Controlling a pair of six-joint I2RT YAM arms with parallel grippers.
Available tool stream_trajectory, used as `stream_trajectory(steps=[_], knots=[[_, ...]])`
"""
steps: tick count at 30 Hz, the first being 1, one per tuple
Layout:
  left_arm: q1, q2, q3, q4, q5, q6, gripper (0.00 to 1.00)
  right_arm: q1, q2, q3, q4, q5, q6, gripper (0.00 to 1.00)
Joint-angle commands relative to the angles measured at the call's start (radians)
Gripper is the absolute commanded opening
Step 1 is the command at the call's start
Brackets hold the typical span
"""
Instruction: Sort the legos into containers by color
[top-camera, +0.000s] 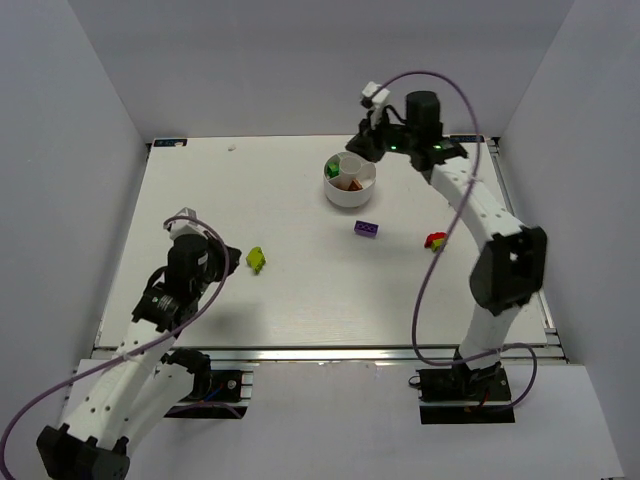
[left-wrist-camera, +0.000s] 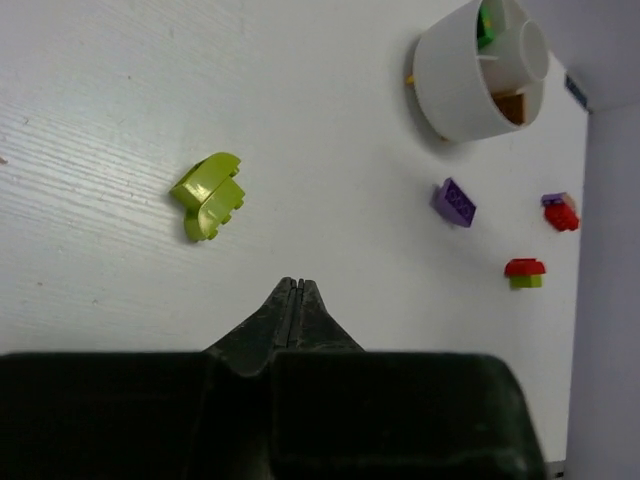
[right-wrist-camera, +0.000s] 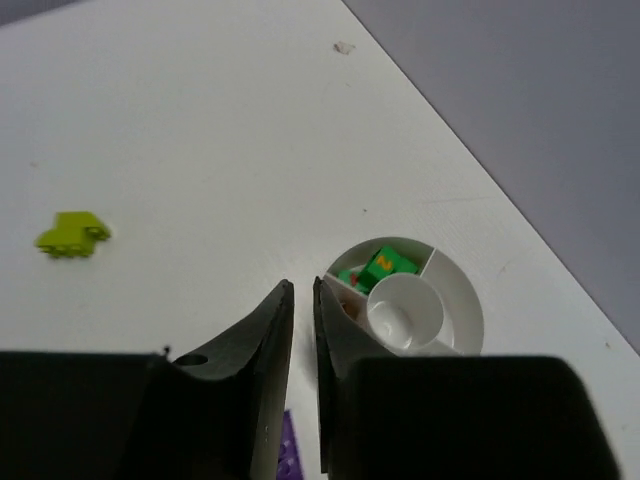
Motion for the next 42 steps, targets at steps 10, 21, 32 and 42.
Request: stream_trajectory(steps=[10, 21, 32, 42], knots=[[0.006, 0.27, 0.056, 0.018, 0.048, 0.028, 0.68, -0.359, -0.446, -0.467, -0.221, -0.04, 0.186, 0.69], [0.005, 0.307, 0.055, 0.091, 0.093, 0.047, 0.79, -0.442, -0.593, -0.774, -0.357, 0.316, 0.148, 0.7], [0.006, 0.262, 0.041, 0.107, 0.122, 0.038, 0.83, -0.443, -0.525, -0.929, -0.165, 0.33, 0.076, 0.63], [0.006, 0.173, 0.023, 0.064, 0.108, 0.018, 0.84, -0.443, -0.423, -0.934, -0.071, 0.319, 0.053, 0.61]])
